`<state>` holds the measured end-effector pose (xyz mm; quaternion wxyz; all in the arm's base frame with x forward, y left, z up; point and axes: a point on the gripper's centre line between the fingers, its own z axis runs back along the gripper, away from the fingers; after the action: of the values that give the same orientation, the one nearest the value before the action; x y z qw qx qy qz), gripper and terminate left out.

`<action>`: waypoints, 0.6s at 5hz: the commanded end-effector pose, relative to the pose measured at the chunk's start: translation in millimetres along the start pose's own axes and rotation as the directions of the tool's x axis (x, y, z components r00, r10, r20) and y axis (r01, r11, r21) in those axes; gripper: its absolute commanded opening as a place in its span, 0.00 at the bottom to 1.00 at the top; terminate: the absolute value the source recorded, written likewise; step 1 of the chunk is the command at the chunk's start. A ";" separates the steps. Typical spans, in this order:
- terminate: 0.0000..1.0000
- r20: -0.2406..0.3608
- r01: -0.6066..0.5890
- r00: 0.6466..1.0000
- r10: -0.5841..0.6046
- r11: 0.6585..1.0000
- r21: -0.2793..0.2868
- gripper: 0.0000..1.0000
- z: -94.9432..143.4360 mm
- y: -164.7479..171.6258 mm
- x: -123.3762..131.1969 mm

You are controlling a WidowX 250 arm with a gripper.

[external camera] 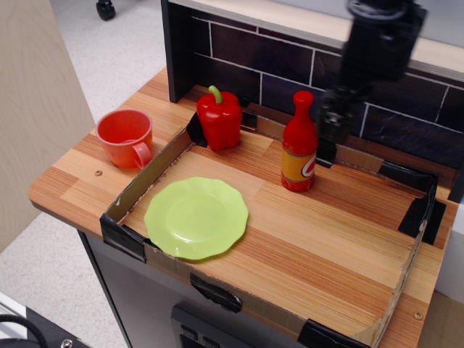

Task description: Topple hot sauce bottle

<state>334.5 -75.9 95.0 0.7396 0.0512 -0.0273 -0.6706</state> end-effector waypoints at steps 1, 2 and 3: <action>0.00 -0.011 0.023 1.000 -0.023 0.999 0.029 1.00 21.1 14.7 -7.8; 0.00 -0.016 0.012 1.000 -0.011 1.000 0.023 1.00 18.4 15.5 -15.5; 0.00 -0.004 0.006 1.000 -0.006 1.000 0.014 1.00 12.0 15.1 -15.3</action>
<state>334.3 -52.8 95.1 0.7364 0.0456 -0.0120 -0.6749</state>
